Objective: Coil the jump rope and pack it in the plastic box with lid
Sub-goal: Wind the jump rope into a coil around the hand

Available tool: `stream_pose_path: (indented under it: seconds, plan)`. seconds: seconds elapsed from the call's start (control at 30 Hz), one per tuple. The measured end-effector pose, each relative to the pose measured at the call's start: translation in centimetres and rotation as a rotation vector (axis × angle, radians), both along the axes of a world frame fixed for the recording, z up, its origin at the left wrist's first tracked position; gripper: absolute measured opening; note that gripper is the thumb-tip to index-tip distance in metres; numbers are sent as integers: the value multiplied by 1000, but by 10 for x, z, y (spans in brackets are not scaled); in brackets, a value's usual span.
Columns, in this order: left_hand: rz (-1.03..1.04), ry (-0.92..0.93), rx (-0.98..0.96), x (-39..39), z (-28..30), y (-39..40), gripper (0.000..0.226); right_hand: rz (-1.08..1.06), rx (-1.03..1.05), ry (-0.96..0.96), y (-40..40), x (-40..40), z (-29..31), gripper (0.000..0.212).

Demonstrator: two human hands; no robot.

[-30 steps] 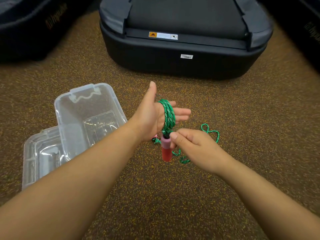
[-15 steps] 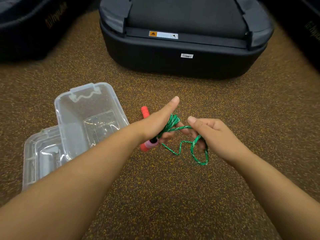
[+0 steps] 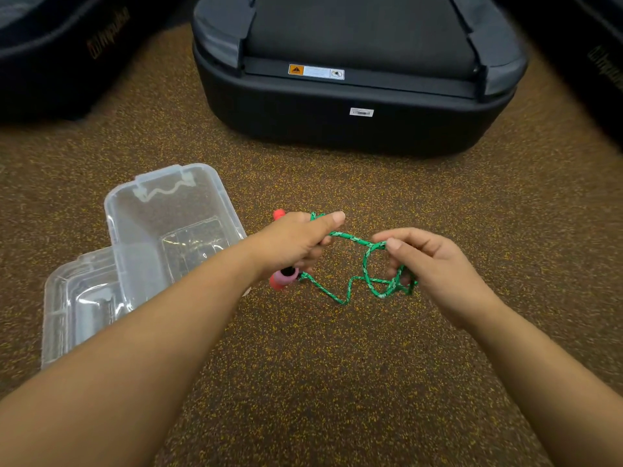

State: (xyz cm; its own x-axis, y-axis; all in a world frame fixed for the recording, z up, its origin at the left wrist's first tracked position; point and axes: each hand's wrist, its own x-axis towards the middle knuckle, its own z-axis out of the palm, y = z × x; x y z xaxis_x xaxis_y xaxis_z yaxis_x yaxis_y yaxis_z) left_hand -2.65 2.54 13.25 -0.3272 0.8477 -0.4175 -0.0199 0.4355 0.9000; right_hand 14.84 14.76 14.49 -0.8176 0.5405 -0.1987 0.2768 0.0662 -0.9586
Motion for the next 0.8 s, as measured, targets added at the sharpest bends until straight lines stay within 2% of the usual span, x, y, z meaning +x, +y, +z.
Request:
stream_pose_path:
  seconds: [0.2, 0.33, 0.47, 0.53, 0.63, 0.7, 0.8]
  plan:
    - [-3, -18, -1, -1, -1, 0, 47, -211, -23, 44, 1, -3, -4, 17]
    - [21, -80, 25, -4, 2, -1, 45, -525, -173, 124, 13, -3, -14, 17]
    - [35, -104, 62, -10, 2, -2, 44, -707, -221, 14, 24, 12, -28, 17]
    - [38, -89, 55, -11, 3, -2, 44, -710, -196, -95, 25, 20, -37, 17]
    - [7, -40, 27, -7, 2, 0, 45, -606, -85, -175, 19, 21, -50, 13]
    - [-11, -4, 1, -3, 0, 1, 45, -523, 48, -170, 15, 15, -48, 20]
    - [-43, 0, -21, 3, -1, 4, 46, -314, 197, -66, 10, 1, -35, 29]
